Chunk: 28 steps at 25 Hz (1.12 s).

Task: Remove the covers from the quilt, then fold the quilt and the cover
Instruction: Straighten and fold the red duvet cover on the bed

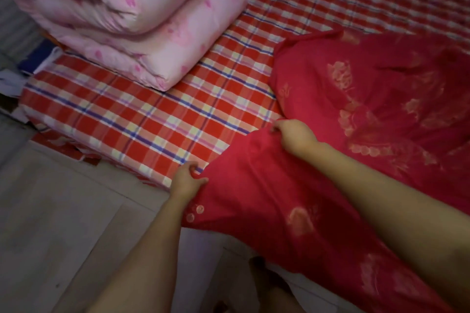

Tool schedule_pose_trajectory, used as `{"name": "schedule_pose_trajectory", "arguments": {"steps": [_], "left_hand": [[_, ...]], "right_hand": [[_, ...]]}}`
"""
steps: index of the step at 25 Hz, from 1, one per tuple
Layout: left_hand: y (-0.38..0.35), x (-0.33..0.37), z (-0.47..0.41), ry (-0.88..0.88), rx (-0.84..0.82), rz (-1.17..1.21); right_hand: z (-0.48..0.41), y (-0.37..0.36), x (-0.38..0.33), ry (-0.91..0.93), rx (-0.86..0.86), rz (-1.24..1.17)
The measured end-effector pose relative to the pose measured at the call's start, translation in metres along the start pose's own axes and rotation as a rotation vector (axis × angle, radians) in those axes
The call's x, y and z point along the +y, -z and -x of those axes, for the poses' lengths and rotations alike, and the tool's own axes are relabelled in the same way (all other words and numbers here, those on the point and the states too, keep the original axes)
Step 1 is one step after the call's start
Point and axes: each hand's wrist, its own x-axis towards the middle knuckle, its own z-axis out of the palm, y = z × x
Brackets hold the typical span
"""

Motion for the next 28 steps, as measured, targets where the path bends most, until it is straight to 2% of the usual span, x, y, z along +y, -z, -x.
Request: {"name": "schedule_pose_trajectory", "arguments": {"steps": [3,4,6,8,9,10,11,13,16,18,21,23,24,25,26,28], "left_hand": [[-0.021,0.02,-0.029,0.005,-0.139,-0.095],[-0.024,0.023,-0.034,0.012,-0.192,-0.162],[-0.029,0.024,-0.044,0.04,-0.282,-0.279],[-0.024,0.019,-0.048,0.074,-0.316,-0.323],[-0.019,0.015,-0.049,0.084,-0.317,-0.316],[-0.014,0.011,-0.048,0.088,-0.312,-0.31],[-0.009,0.007,-0.046,0.085,-0.302,-0.312],[-0.005,0.005,-0.044,0.1,-0.241,-0.308],[-0.008,0.014,-0.047,0.173,-0.068,-0.237],[-0.012,0.02,-0.049,0.218,-0.007,-0.266],[-0.011,0.027,-0.053,0.323,-0.043,-0.375],[-0.007,0.039,-0.062,0.379,-0.169,-0.53],[-0.007,0.052,-0.07,0.365,-0.223,-0.575],[-0.008,0.07,-0.081,0.311,-0.245,-0.529],[-0.012,0.093,-0.092,0.232,-0.254,-0.38],[-0.03,0.147,-0.111,0.076,-0.261,-0.022]], "right_hand": [[-0.071,0.005,0.001,0.219,-0.22,0.189],[-0.085,-0.001,0.006,0.24,-0.307,0.249],[-0.106,-0.009,0.032,0.266,-0.486,0.569],[-0.114,-0.007,0.058,0.254,-0.622,0.793],[-0.116,0.001,0.062,0.324,-0.686,0.917],[-0.12,0.008,0.066,0.325,-0.717,0.9],[-0.129,0.021,0.068,0.294,-0.644,0.915],[-0.147,0.055,0.06,0.273,-0.338,0.806],[-0.177,0.096,0.066,0.414,0.105,0.575],[-0.186,0.105,0.078,0.383,0.223,0.542],[-0.202,0.124,0.105,-0.008,0.096,0.513],[-0.219,0.143,0.115,-0.291,-0.162,0.527],[-0.227,0.152,0.112,-0.361,-0.287,0.517],[-0.24,0.158,0.104,-0.35,-0.351,0.534],[-0.257,0.163,0.093,-0.299,-0.295,0.514],[-0.288,0.163,0.069,-0.185,0.018,0.383]]}}
